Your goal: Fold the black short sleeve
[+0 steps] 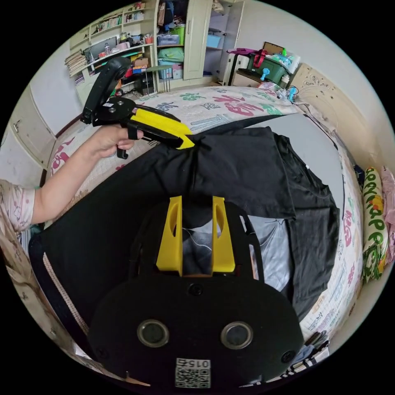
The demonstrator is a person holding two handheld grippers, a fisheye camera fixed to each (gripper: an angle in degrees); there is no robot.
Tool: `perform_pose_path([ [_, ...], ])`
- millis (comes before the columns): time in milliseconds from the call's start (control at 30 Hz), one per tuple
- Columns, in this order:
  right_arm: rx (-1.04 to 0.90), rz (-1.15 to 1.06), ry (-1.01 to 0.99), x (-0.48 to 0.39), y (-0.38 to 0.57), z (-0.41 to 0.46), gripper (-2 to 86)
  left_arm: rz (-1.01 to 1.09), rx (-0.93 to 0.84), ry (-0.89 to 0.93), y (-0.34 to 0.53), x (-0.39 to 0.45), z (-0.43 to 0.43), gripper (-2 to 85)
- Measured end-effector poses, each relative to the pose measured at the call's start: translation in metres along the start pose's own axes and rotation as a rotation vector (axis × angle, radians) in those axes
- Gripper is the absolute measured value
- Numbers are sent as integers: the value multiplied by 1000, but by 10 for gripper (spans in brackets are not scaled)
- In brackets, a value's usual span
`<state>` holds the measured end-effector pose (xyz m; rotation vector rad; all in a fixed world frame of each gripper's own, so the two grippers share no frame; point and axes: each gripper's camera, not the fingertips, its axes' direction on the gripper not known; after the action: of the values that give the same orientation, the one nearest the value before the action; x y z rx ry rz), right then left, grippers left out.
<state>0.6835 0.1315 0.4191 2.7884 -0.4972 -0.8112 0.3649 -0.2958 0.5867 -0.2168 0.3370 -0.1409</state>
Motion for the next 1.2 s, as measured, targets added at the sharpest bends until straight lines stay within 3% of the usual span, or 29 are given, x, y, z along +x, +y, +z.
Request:
perform_pose_path([
  [267,23,-102,133,-19,61,11,1,-51,-12,-48,3,-26,-10,1],
  [633,73,-123,148,-10,114,15,-10,-138,-8,4,24,-85,-25,-3],
  [933,70,-201,302,-25,133,22,-10,-147,-8,31,40,-118,-31,2],
  [1200,76,-181,193,1,139,2,-10,-170,39,45,59,-148,-46,34],
])
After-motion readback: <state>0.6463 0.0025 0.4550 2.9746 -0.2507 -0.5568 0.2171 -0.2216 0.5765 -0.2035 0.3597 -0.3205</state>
